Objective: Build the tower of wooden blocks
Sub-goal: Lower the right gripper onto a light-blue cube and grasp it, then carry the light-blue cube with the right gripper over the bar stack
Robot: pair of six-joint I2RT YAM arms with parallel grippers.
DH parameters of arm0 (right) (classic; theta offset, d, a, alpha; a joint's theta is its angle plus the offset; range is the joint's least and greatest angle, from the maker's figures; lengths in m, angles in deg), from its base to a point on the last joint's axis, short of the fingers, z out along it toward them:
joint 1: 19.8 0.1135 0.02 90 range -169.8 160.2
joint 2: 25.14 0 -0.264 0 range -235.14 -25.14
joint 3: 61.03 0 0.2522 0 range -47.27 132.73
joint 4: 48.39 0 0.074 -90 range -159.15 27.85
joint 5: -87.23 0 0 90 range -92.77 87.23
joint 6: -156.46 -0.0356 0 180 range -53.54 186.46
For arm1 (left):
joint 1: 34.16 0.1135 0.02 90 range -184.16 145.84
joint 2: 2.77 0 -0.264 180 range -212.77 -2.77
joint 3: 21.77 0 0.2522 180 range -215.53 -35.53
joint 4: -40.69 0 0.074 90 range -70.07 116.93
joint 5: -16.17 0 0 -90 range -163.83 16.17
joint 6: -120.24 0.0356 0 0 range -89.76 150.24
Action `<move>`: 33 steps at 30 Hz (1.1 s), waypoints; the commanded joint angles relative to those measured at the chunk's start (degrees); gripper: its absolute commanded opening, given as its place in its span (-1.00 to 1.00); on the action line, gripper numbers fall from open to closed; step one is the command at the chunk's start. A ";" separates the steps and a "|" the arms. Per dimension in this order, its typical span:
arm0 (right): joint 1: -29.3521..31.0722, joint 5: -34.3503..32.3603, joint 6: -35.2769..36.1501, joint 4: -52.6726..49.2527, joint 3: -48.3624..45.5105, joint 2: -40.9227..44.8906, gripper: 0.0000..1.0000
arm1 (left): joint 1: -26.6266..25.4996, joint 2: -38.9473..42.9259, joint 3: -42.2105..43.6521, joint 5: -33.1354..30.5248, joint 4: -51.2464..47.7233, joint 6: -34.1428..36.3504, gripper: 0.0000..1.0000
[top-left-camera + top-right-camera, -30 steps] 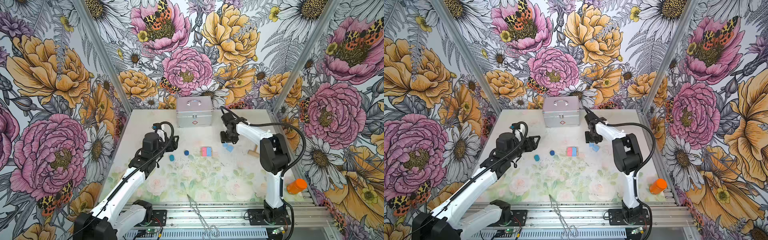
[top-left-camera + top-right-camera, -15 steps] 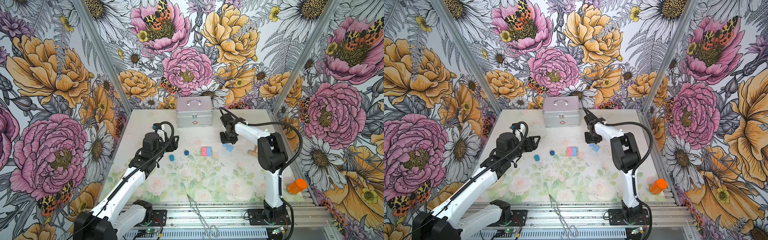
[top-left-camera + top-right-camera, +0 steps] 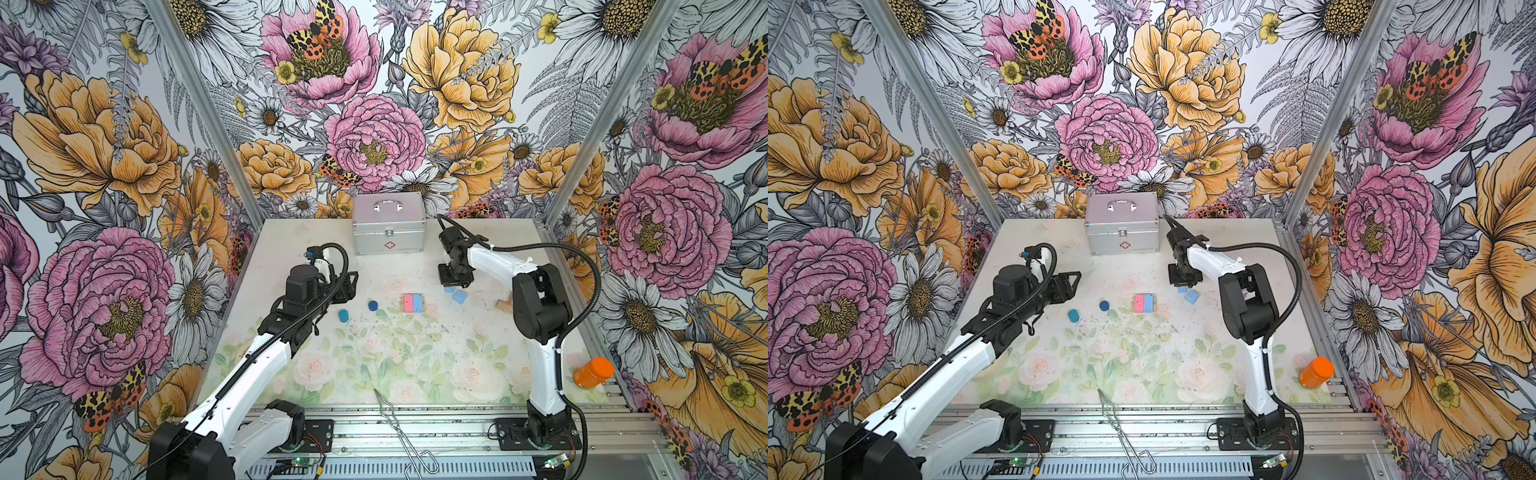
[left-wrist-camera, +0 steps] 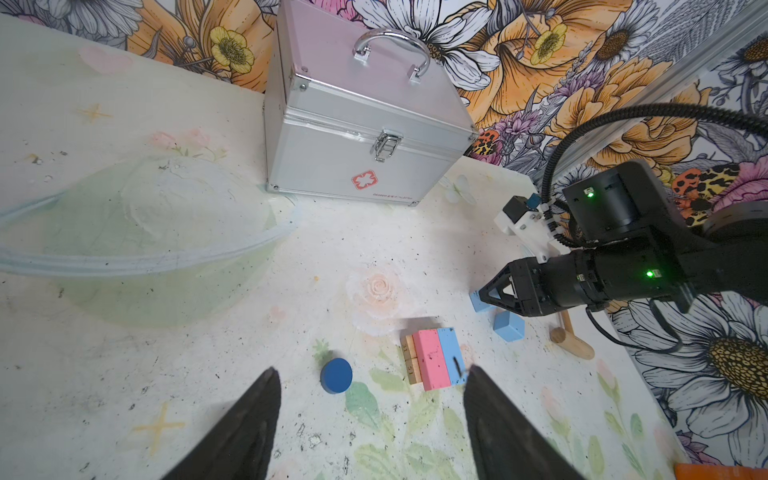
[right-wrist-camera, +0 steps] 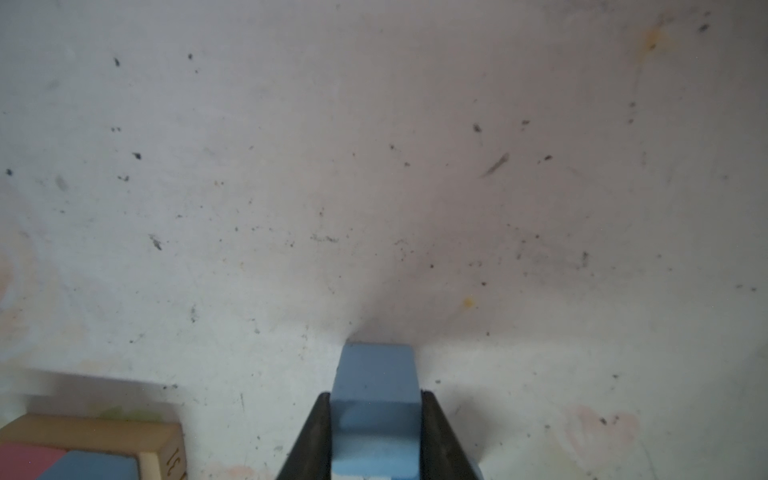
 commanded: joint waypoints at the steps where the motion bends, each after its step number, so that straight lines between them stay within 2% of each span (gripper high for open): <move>1: 0.67 -0.28 -0.07 -0.81 2.10 -0.22 -1.00 | 0.55 0.11 0.65 0.53 1.21 0.21 0.42; 10: 5.54 -2.48 -2.01 -6.45 6.10 5.08 -1.00 | 0.60 1.07 1.15 -0.09 0.72 0.33 0.42; 16: 11.53 -3.25 -7.42 -9.17 7.20 6.96 -1.00 | 0.51 2.18 1.90 -0.69 0.72 0.33 0.42; 24: 16.99 -3.86 -14.47 -9.51 9.69 5.29 -1.00 | 0.32 2.82 2.27 -1.38 0.51 0.25 0.43; 33: 19.74 -4.36 -18.33 -9.79 11.19 2.55 -1.00 | 0.24 3.35 2.65 -0.69 1.15 0.07 0.42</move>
